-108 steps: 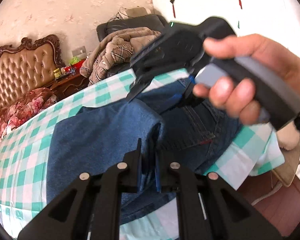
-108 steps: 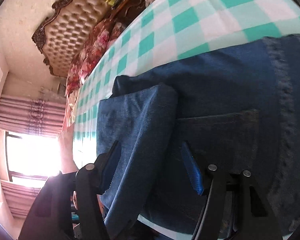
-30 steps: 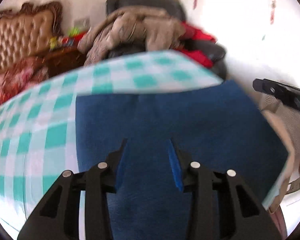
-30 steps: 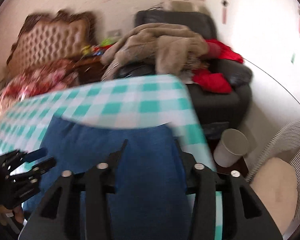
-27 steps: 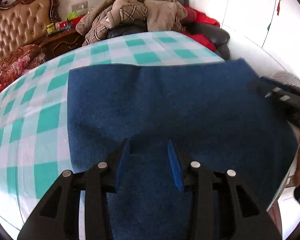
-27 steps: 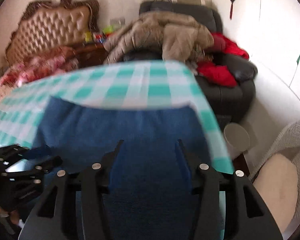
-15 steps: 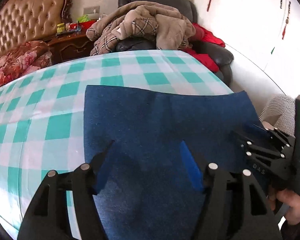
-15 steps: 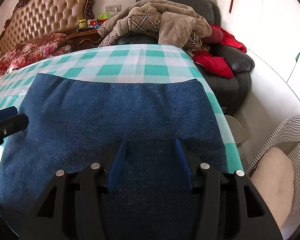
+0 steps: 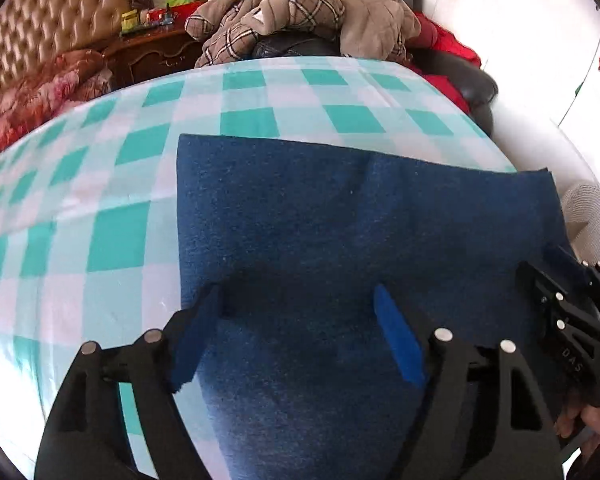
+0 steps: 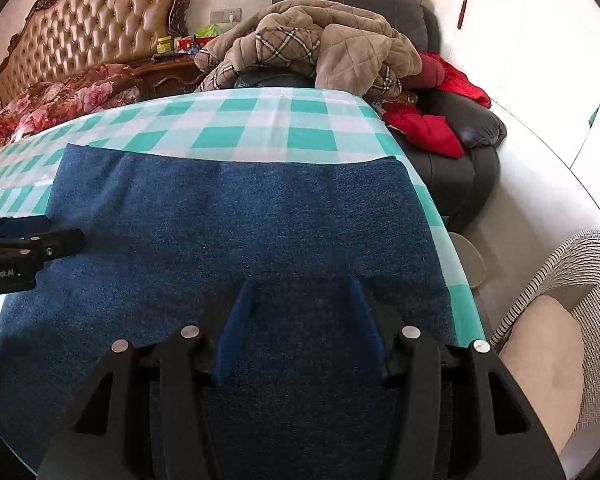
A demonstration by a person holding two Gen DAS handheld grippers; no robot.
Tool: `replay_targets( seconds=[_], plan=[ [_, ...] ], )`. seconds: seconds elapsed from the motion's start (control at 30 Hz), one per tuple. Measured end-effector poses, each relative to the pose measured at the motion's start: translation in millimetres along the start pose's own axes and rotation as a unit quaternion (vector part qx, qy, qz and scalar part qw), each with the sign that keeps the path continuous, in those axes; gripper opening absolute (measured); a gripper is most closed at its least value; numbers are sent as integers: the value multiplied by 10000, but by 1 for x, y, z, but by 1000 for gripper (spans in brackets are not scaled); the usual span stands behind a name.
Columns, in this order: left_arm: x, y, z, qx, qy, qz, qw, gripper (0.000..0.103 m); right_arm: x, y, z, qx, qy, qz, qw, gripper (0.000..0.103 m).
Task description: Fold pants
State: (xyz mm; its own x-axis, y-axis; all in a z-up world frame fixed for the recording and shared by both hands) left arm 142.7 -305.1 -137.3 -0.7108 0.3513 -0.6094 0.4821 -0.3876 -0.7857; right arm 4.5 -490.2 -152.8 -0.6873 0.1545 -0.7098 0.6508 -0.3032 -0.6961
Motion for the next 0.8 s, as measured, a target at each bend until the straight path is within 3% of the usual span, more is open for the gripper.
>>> replay_targets(
  seconds=[0.27, 0.43, 0.57, 0.8],
  plan=[
    [5, -7, 2, -94, 29, 61, 9999, 72, -1, 1, -1, 46, 21, -30, 10000, 52],
    [29, -33, 8, 85, -68, 156, 9998, 65, 0, 1, -1, 59, 20, -19, 10000, 52],
    [49, -33, 15, 82, 98, 11, 9999, 64, -1, 1, -2, 65, 18, -40, 10000, 52],
    [51, -51, 13, 259, -2, -21, 9997, 62, -3, 2, -1, 69, 31, -160, 9998, 53]
  ],
)
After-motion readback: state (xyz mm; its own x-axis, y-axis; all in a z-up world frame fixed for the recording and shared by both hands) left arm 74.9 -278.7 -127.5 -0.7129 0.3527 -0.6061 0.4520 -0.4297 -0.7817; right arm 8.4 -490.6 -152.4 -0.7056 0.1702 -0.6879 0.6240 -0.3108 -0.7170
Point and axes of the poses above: each gripper's, at about its wrist camera, not at the fingertips, and y roughly the way its jaws point, z to its right, x to its underside, the point moved 1 cm from there along y, roughly the way its jaws point, and after that the axes turned 4 degrees about z, right-handed, at the moved point
